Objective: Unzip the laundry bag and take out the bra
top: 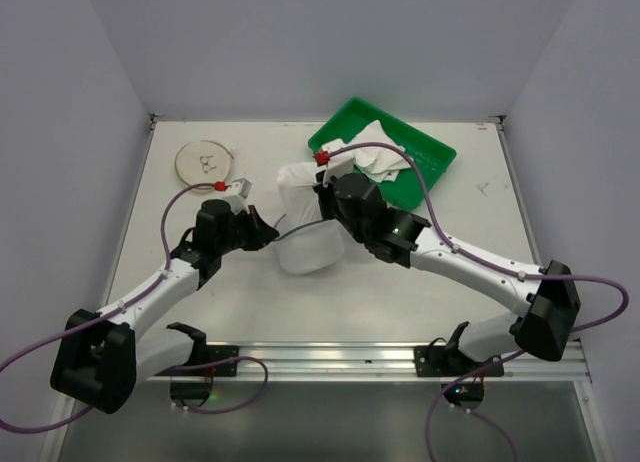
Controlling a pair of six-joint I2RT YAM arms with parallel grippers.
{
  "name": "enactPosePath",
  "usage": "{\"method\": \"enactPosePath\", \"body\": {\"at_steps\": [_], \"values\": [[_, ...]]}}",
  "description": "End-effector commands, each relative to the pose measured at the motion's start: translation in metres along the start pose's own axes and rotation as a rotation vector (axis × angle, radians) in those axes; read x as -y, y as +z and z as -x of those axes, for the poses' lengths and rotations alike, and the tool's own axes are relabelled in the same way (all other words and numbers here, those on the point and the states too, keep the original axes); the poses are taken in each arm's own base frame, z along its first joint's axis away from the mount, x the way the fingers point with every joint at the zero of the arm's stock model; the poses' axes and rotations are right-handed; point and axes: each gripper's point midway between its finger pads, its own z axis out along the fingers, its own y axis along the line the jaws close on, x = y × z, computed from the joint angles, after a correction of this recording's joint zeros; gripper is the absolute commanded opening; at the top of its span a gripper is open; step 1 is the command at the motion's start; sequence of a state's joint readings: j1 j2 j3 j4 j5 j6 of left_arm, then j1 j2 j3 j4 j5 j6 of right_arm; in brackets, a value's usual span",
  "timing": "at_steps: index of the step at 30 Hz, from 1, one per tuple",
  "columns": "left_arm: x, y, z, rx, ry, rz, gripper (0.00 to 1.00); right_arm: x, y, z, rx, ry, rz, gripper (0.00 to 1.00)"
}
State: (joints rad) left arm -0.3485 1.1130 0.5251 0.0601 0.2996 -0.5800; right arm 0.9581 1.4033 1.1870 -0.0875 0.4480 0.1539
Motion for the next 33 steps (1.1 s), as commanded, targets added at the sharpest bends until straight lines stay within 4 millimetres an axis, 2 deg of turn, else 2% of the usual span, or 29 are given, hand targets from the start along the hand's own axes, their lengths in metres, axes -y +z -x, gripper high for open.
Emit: {"method": "enactPosePath", "body": {"at_steps": [1,7,9,10,12,13,15,18,20,21,23,24,25,27,28,29,33], "values": [[0.005,0.002,0.004,0.019,0.039,-0.031,0.0,0.016,-0.021,0.074,0.197,0.061,-0.062,0.0],[0.004,0.002,0.003,0.014,0.039,-0.03,0.0,0.039,-0.038,0.124,0.322,0.064,-0.158,0.0],[0.004,0.002,0.003,0.014,0.039,-0.03,0.0,0.047,-0.042,0.135,0.338,0.056,-0.192,0.0],[0.003,0.002,0.002,0.013,0.039,-0.029,0.0,0.05,-0.047,0.147,0.362,0.051,-0.203,0.0],[0.004,0.002,0.003,0.015,0.04,-0.032,0.0,0.061,-0.048,0.155,0.368,0.023,-0.252,0.0],[0.004,0.002,0.003,0.016,0.04,-0.033,0.0,0.066,-0.052,0.167,0.382,0.024,-0.275,0.0],[0.004,0.002,0.003,0.016,0.038,-0.031,0.0,0.078,-0.049,0.175,0.377,0.001,-0.326,0.0],[0.005,0.002,0.003,0.018,0.039,-0.032,0.0,0.101,-0.056,0.204,0.415,0.026,-0.388,0.0],[0.004,0.001,0.004,0.021,0.039,-0.027,0.0,0.12,-0.058,0.209,0.403,0.032,-0.437,0.0],[0.003,0.001,0.003,0.02,0.038,-0.024,0.0,0.127,-0.061,0.222,0.421,0.045,-0.448,0.0],[0.003,0.001,0.004,0.021,0.038,-0.021,0.0,0.146,-0.062,0.228,0.401,0.051,-0.505,0.0],[0.002,0.001,0.003,0.021,0.038,-0.019,0.0,0.155,-0.07,0.242,0.424,0.066,-0.535,0.0],[0.002,0.001,0.004,0.023,0.038,-0.019,0.0,0.166,-0.064,0.238,0.397,0.042,-0.595,0.0],[0.002,0.001,0.004,0.021,0.037,-0.016,0.0,0.176,-0.067,0.249,0.408,0.033,-0.641,0.0],[0.002,0.001,0.004,0.021,0.037,-0.016,0.0,0.18,-0.058,0.247,0.398,0.023,-0.663,0.0],[0.002,0.001,0.003,0.02,0.037,-0.015,0.0,0.19,-0.058,0.248,0.393,0.007,-0.701,0.0],[0.003,0.001,0.004,0.02,0.04,-0.023,0.0,0.21,-0.049,0.253,0.432,-0.009,-0.799,0.0]]}}
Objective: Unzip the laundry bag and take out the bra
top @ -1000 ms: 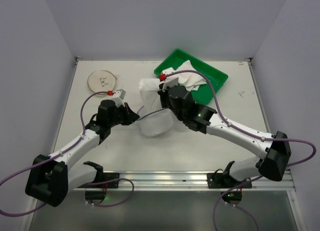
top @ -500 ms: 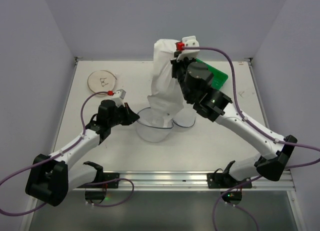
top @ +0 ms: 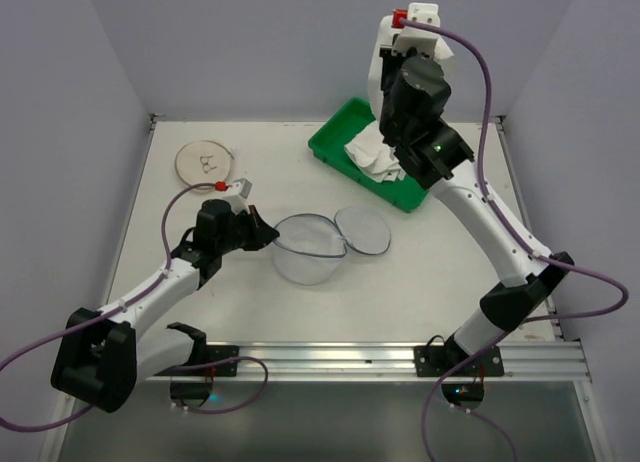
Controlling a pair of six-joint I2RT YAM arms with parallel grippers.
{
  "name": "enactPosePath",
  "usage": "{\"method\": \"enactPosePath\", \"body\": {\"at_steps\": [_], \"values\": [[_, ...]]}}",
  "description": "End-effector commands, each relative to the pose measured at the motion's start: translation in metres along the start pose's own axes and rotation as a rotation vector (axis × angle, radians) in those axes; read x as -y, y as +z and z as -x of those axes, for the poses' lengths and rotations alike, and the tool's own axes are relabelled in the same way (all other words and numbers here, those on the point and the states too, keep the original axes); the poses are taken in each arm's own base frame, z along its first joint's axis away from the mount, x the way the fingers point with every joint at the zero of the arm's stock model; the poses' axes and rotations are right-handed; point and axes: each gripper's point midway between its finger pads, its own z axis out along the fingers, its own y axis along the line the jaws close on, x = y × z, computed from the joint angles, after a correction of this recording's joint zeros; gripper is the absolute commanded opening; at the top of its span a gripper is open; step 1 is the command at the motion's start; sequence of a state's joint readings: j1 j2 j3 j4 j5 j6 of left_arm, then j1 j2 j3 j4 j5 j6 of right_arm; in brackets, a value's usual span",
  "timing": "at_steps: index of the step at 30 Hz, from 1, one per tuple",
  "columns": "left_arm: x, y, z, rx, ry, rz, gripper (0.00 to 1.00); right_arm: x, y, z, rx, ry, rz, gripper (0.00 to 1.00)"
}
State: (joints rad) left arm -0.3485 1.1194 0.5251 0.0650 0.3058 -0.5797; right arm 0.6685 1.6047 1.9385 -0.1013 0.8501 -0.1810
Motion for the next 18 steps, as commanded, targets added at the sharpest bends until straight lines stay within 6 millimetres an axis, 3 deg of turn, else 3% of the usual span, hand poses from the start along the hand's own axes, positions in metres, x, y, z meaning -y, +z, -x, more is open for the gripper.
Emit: {"method": "enactPosePath", "body": {"at_steps": [1,4,8,12,15,16,18], "values": [[0.003,0.0,0.005,0.026,0.037,-0.019,0.0,0.016,0.016,0.004,0.046,-0.076,-0.119,0.0],[0.005,0.0,0.004,0.02,0.036,-0.029,0.0,0.015,0.029,-0.009,0.057,-0.107,-0.175,0.0],[0.01,-0.001,0.001,0.01,0.034,-0.06,0.0,0.008,0.046,-0.046,0.03,-0.176,-0.202,0.0],[0.011,-0.001,0.002,0.015,0.035,-0.064,0.0,-0.006,0.069,-0.096,-0.03,-0.227,-0.212,0.0],[0.011,-0.001,0.002,0.011,0.035,-0.064,0.0,-0.002,0.083,-0.107,-0.047,-0.219,-0.246,0.0],[0.01,-0.001,0.001,0.009,0.033,-0.062,0.0,-0.005,0.088,-0.123,-0.08,-0.25,-0.241,0.0],[0.011,0.0,0.001,0.01,0.034,-0.066,0.0,0.001,0.096,-0.123,-0.085,-0.241,-0.262,0.0]]}}
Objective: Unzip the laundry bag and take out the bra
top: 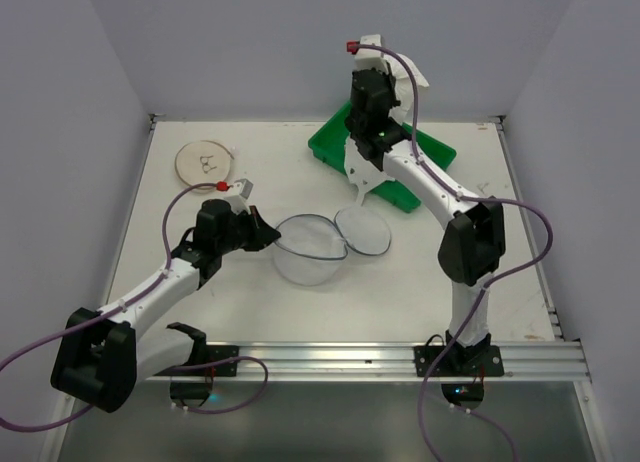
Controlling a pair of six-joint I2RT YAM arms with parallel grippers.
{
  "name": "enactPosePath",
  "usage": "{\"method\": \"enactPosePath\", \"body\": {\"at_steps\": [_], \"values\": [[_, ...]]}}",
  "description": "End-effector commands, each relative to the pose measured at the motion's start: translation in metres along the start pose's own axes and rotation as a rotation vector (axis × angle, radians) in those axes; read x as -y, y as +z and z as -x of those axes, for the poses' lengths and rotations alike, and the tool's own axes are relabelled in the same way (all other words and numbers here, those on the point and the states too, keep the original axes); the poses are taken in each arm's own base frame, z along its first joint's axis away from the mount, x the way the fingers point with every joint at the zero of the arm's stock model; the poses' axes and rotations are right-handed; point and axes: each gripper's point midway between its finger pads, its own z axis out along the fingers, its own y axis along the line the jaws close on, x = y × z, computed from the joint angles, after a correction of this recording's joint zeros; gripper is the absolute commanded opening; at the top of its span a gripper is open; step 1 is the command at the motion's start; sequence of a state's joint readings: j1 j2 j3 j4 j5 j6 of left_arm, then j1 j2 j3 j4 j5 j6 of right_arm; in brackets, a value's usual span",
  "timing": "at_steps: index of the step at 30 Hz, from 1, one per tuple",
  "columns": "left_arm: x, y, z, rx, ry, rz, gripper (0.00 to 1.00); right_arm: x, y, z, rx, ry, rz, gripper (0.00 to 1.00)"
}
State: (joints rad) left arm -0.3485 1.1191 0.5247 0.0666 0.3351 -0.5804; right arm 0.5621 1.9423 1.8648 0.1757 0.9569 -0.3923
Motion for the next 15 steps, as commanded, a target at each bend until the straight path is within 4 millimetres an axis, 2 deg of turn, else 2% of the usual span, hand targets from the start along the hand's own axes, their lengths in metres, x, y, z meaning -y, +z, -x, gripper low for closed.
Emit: {"method": "enactPosePath", "body": {"at_steps": [1,4,10,15], "values": [[0.006,0.0,0.003,0.021,0.034,-0.041,0.0,0.026,0.017,0.016,0.009,0.078,-0.089,0.0],[0.007,0.0,0.004,0.022,0.035,-0.045,0.0,0.04,0.024,0.017,-0.002,0.088,-0.13,0.0],[0.008,-0.001,0.005,0.029,0.036,-0.044,0.0,0.077,0.032,0.032,-0.01,0.107,-0.212,0.0],[0.008,-0.001,0.005,0.028,0.034,-0.045,0.0,0.097,0.031,0.036,0.0,0.116,-0.255,0.0]]}}
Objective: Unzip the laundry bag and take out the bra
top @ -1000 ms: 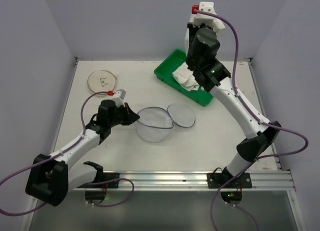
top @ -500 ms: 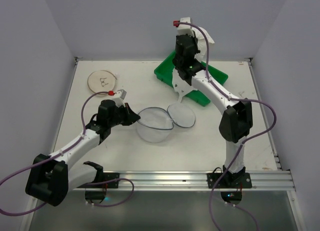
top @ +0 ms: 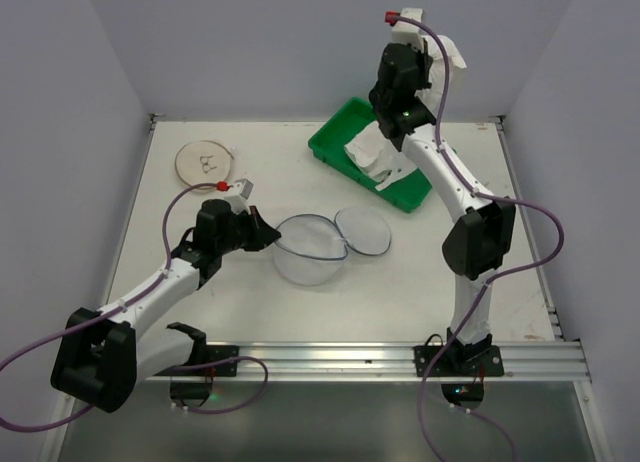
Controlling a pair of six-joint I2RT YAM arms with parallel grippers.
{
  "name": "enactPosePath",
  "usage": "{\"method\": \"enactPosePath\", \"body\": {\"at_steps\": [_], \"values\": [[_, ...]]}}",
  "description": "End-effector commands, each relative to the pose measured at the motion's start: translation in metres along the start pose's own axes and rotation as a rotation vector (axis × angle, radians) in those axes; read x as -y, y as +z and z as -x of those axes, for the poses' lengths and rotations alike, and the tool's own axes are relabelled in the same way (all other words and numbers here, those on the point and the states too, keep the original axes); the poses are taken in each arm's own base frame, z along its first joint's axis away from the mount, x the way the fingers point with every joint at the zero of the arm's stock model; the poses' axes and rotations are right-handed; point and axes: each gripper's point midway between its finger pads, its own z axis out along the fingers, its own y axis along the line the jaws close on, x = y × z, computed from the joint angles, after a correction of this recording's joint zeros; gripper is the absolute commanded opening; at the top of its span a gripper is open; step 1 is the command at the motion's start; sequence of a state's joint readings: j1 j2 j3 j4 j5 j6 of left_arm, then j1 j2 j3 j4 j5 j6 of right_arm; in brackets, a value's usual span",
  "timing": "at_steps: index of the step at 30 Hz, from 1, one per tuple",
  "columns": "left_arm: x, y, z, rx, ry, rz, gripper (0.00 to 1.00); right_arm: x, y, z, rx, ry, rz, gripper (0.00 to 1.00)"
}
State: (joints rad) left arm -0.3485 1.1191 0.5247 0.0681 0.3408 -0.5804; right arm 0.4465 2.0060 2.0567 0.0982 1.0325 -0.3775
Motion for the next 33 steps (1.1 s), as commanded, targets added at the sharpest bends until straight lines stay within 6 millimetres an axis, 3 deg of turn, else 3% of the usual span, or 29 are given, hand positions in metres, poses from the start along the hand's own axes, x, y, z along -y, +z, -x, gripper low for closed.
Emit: {"method": "enactPosePath", "body": {"at_steps": [1,7,11,14,24,27,33], "values": [[0.007,-0.001,0.005,0.032,0.034,-0.039,0.0,0.036,-0.005,0.026,0.029,0.053,-0.075,0.0],[0.005,0.001,0.004,0.024,0.031,-0.036,0.0,0.039,-0.004,0.019,0.034,0.006,-0.115,0.0],[0.006,-0.001,0.005,0.03,0.033,-0.036,0.0,0.026,-0.001,-0.003,0.007,-0.024,-0.122,0.0],[0.007,-0.002,0.006,0.034,0.035,-0.038,0.0,0.008,-0.001,-0.035,-0.041,-0.008,-0.088,0.0],[0.007,-0.001,0.005,0.032,0.034,-0.039,0.0,-0.072,-0.019,-0.177,-0.312,0.067,0.108,0.0],[0.007,-0.002,0.005,0.032,0.035,-0.041,0.0,-0.09,-0.024,-0.208,-0.377,0.063,0.147,0.0],[0.009,-0.003,0.006,0.035,0.035,-0.044,0.0,-0.104,-0.032,-0.24,-0.449,0.102,0.177,0.0]]}}
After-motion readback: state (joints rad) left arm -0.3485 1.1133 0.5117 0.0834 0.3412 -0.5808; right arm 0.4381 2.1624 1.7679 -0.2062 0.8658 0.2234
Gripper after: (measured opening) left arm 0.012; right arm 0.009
